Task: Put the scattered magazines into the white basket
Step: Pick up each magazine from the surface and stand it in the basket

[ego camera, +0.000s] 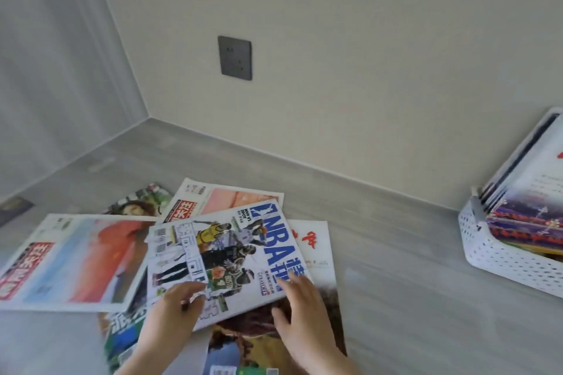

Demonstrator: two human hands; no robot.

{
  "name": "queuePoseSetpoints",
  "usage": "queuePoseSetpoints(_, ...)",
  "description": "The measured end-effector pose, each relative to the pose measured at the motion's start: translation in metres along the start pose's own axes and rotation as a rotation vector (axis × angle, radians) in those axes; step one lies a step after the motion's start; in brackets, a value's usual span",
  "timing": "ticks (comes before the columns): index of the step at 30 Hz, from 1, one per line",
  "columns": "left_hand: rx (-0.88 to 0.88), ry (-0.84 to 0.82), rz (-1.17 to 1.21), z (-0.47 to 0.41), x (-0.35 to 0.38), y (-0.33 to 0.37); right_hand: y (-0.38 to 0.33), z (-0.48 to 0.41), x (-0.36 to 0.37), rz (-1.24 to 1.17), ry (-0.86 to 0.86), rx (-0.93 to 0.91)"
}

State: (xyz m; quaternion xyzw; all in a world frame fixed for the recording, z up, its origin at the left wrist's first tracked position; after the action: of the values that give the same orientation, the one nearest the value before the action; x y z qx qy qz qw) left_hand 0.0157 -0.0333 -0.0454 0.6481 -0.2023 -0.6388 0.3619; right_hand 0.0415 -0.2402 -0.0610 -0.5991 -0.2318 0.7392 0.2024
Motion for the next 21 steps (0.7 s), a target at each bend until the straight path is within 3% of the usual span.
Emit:
queuePoseSetpoints(2, -0.01, 0.041, -0.026, -0.005, -0.022, -0.018, -0.01, -0.001, 0.027, 0.174, -0.008, 0.012)
queuePoseSetpoints(4, 0.018, 0.058, -0.079, -0.016, -0.042, -0.032, -0.017, 0.0, 0.039, 0.313, 0.135, -0.02)
queuePoseSetpoints(8, 0.073, 0.022, -0.18, -0.05, -0.068, -0.05, -0.031, 0.007, 0.044, 0.446, 0.091, 0.009)
queuePoseSetpoints(16, 0.116, -0.274, -0.358, -0.128, -0.064, -0.048, -0.026, 0.008, 0.045, 0.463, 0.198, 0.038)
queuePoseSetpoints(21, 0.188, -0.32, -0.623, -0.149, -0.061, -0.039, -0.026, 0.008, 0.048, 0.494, 0.278, 0.073)
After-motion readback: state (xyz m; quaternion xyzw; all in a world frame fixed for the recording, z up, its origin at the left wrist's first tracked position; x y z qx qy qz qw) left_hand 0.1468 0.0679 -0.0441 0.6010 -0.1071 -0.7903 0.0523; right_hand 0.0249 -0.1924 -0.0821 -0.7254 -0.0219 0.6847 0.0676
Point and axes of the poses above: each hand's wrist, its own z-axis away from the middle knuckle, its own x-axis out of the palm, y = z × x, the point moved 3 cm from there along -z, towards the middle knuckle, and after that the axes turned 12 degrees about x, right-handed, at the moved point
